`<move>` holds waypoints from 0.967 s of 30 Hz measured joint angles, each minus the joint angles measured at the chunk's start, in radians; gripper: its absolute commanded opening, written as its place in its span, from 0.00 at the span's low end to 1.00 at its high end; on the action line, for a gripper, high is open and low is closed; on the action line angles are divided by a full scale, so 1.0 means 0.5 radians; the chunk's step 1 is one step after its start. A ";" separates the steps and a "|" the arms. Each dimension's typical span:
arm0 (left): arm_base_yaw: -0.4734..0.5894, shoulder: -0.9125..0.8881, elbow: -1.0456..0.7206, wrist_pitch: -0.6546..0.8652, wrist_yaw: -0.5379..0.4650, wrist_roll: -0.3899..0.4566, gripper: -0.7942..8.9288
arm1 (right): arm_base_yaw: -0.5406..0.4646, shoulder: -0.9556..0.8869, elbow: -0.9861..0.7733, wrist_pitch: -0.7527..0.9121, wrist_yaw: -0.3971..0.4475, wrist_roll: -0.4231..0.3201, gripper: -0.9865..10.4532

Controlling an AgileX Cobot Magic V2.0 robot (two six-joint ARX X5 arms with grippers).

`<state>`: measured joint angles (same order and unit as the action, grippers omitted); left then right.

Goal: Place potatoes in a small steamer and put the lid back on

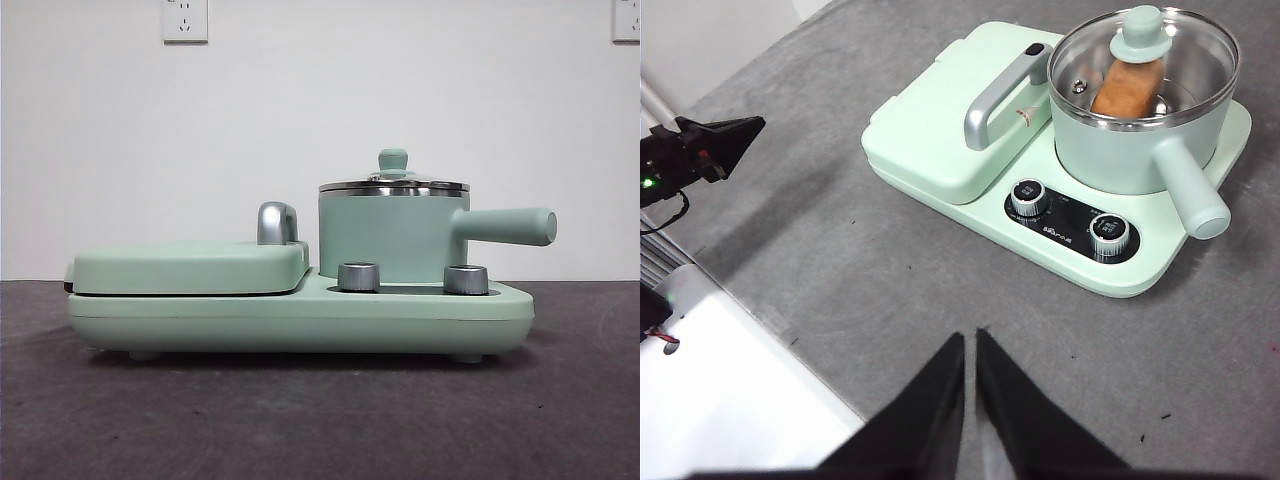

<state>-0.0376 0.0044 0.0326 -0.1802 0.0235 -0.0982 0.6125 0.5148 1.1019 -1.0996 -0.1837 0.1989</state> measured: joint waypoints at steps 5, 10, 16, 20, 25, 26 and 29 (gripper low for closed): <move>0.000 0.000 0.000 0.000 -0.001 0.061 0.11 | 0.000 0.000 0.000 0.000 0.000 0.000 0.10; 0.000 0.000 0.000 0.000 -0.001 0.067 0.11 | 0.000 0.000 0.000 0.000 0.000 0.001 0.10; 0.000 0.000 0.000 0.000 -0.001 0.070 0.11 | 0.000 0.000 0.000 0.000 0.000 0.000 0.10; 0.000 0.000 0.000 0.000 -0.001 0.070 0.11 | 0.000 0.000 0.000 0.000 0.000 0.001 0.10; 0.000 0.000 0.000 0.000 0.000 0.070 0.11 | -0.016 -0.002 -0.002 0.011 -0.002 0.000 0.10; 0.000 0.000 0.000 0.000 -0.001 0.070 0.11 | -0.069 -0.009 -0.017 0.025 -0.006 0.000 0.10; 0.000 0.000 0.000 0.000 -0.001 0.070 0.11 | -0.301 -0.049 -0.140 0.153 -0.069 -0.001 0.10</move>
<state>-0.0376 0.0044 0.0326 -0.1802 0.0231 -0.0631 0.4618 0.4904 1.0321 -1.0233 -0.2180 0.1986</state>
